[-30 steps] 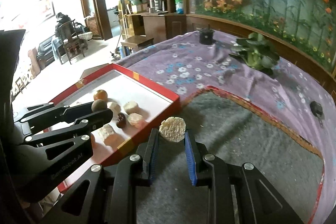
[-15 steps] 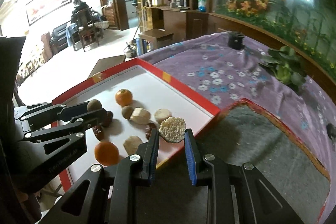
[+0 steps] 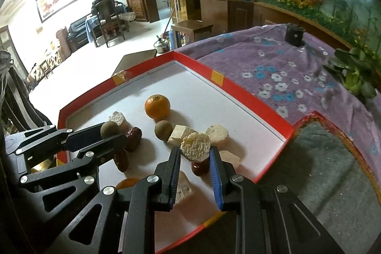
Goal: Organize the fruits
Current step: 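Open the left gripper to drop the ball while the right gripper releases the cake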
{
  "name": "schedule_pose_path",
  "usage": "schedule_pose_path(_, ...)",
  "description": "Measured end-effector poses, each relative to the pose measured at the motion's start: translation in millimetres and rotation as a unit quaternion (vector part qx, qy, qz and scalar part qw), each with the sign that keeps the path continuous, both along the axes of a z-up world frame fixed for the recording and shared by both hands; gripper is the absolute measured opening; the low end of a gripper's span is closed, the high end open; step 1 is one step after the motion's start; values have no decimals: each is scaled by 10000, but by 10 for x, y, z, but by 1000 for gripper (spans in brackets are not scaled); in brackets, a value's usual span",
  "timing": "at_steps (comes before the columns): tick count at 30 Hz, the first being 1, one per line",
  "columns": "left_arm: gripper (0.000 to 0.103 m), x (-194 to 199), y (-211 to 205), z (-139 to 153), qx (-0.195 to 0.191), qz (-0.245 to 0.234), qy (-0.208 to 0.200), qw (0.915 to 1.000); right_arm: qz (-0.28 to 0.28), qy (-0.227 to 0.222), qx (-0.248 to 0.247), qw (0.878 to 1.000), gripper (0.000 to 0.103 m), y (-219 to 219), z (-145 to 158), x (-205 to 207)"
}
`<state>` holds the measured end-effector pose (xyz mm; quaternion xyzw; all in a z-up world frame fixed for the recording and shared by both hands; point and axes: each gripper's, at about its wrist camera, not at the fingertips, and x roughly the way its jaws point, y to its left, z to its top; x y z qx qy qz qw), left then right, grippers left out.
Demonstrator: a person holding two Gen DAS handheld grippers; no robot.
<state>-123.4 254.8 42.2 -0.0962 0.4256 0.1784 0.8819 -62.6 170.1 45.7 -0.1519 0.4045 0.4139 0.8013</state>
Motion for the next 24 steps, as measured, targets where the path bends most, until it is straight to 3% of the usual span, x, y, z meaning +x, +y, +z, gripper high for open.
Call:
schedule_pose_path(9, 22, -11, 33, -15, 104, 118, 25, 9999, 210, -47, -37, 9998, 24, 134, -59, 16)
schedule_pose_path(12, 22, -24, 42, -16, 121, 187, 21, 9997, 243, -45, -31, 9997, 32, 124, -58, -15)
schedule_pose_path(15, 22, -36, 24, -9, 189, 213, 23, 9996, 209, -7, 112, 9997, 33, 53, -17, -23)
schedule_pose_path(20, 52, -103, -42, 30, 337, 228, -98, 9991, 19, -168, 206, 9996, 35, -92, 103, -93)
schedule_pose_path(22, 60, -140, -48, 62, 318, 268, -193, 9989, -86, -198, 305, 9993, 35, -177, 148, -118)
schedule_pose_path(24, 62, -168, -80, 100, 340, 279, -261, 9987, -193, -200, 397, 9988, 38, -261, 183, -145)
